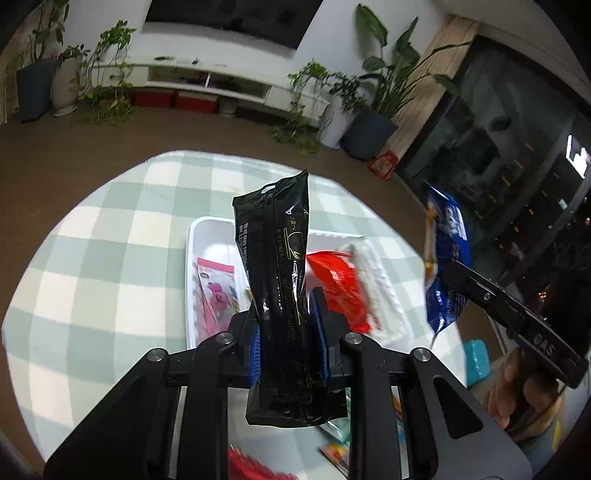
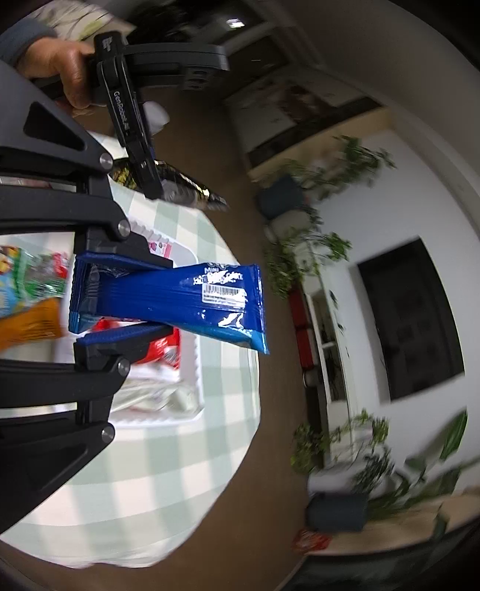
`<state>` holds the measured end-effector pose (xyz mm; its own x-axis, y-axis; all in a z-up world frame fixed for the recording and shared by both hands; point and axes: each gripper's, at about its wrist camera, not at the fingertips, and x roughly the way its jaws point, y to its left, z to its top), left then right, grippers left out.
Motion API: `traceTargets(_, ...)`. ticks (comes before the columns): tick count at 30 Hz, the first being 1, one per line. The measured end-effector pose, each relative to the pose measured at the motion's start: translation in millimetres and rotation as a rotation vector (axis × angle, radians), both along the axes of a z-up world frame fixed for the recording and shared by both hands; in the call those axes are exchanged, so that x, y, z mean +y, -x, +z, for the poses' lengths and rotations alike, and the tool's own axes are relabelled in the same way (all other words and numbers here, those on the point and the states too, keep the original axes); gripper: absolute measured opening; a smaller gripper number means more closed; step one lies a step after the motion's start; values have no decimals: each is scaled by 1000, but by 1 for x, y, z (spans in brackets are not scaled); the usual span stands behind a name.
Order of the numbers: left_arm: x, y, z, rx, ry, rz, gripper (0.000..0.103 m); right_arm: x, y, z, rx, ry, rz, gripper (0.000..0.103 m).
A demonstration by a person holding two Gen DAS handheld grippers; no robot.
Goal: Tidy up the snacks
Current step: 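Lift both packets and carry them over the white tray, then lower both packets into the tray and open both grippers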
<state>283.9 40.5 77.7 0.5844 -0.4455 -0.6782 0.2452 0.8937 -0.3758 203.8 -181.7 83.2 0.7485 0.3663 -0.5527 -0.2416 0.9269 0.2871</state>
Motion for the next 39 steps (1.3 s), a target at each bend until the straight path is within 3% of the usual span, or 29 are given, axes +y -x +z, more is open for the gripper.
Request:
traceTargets(6,-20,-38,-35,37,-68,-27,21,37,-53,-38,80,87,82,30)
traceTargets(15,-24,-61,-84,95,-98,-6,21,50,-67,-72,127,159,98,30)
traceTargets(39,-35,-53,-93,98,-167,3,23,59,-76,-102,183,209,100,30)
